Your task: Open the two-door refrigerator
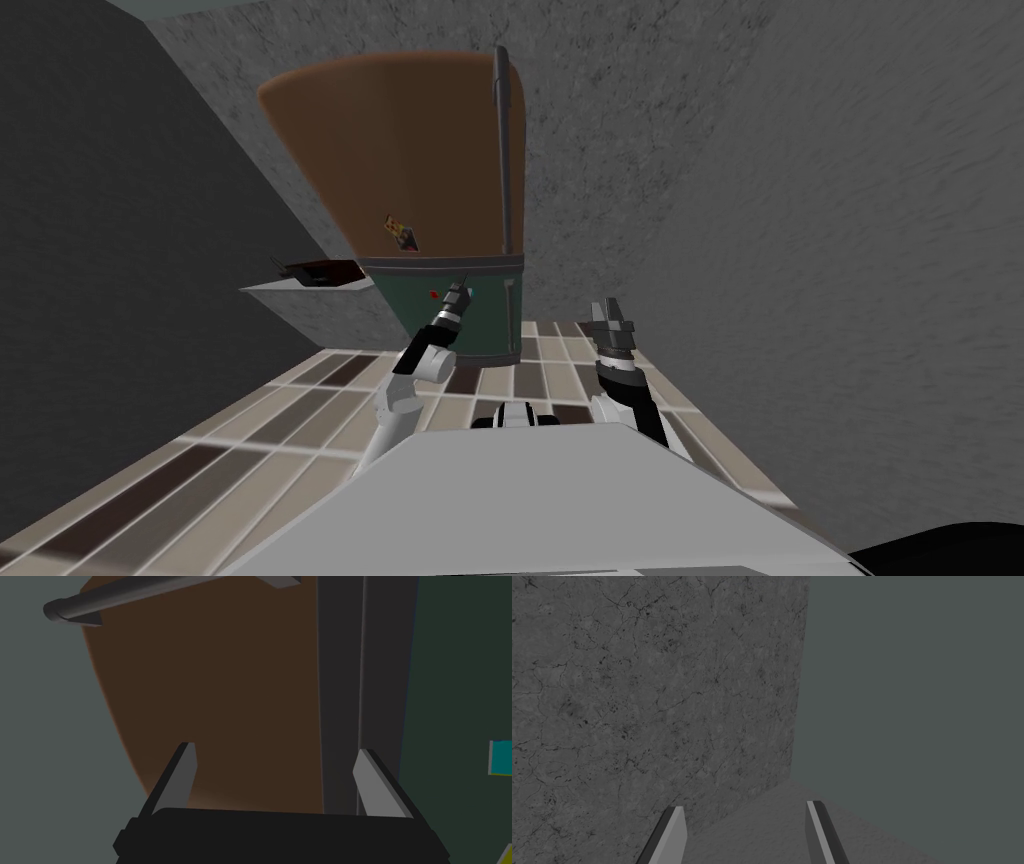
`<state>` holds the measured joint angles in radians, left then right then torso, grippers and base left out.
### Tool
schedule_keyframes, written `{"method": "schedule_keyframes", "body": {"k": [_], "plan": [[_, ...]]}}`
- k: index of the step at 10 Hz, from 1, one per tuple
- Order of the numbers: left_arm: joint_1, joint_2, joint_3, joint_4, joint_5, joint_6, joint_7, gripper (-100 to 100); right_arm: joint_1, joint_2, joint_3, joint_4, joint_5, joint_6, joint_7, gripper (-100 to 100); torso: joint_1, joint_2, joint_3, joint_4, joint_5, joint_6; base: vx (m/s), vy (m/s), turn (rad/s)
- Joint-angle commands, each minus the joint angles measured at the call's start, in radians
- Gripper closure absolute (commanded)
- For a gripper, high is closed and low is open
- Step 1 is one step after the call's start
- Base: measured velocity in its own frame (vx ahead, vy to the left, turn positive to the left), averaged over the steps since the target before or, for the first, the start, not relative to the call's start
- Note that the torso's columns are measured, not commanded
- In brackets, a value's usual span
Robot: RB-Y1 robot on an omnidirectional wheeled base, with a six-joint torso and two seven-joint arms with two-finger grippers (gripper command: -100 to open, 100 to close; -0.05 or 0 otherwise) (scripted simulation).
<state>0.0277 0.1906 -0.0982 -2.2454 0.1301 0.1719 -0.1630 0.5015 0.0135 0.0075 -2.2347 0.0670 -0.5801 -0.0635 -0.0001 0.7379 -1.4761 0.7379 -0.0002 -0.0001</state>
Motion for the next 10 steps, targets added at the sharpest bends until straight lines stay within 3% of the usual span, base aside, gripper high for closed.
{"method": "schedule_keyframes", "body": {"k": [1,6,9,10], "plan": [[-0.063,0.005,0.001,0.010,0.010,0.076,-0.010,-100,0.000,0.000,0.000,0.000,0.000,0.000,0.000,0,0.000,0.000,0.000,0.000,0.000,0.000,0.024,-0.072,0.000],[-0.202,0.013,0.000,0.046,0.028,0.216,-0.048,-100,0.000,0.000,0.000,0.000,0.000,0.000,0.000,0,0.000,0.000,0.000,0.000,0.000,0.000,0.026,-0.075,0.000],[-0.257,0.016,0.002,0.059,0.033,0.290,-0.063,-100,0.000,0.000,0.000,0.000,0.000,0.000,0.000,0,0.000,0.000,0.000,0.000,0.000,0.000,0.022,-0.069,0.002],[-0.301,0.020,0.005,0.073,0.037,0.329,-0.079,-100,0.000,0.000,0.000,0.000,0.000,0.000,0.000,0,0.001,0.000,0.000,0.000,0.000,0.000,0.028,-0.072,0.003]]}}
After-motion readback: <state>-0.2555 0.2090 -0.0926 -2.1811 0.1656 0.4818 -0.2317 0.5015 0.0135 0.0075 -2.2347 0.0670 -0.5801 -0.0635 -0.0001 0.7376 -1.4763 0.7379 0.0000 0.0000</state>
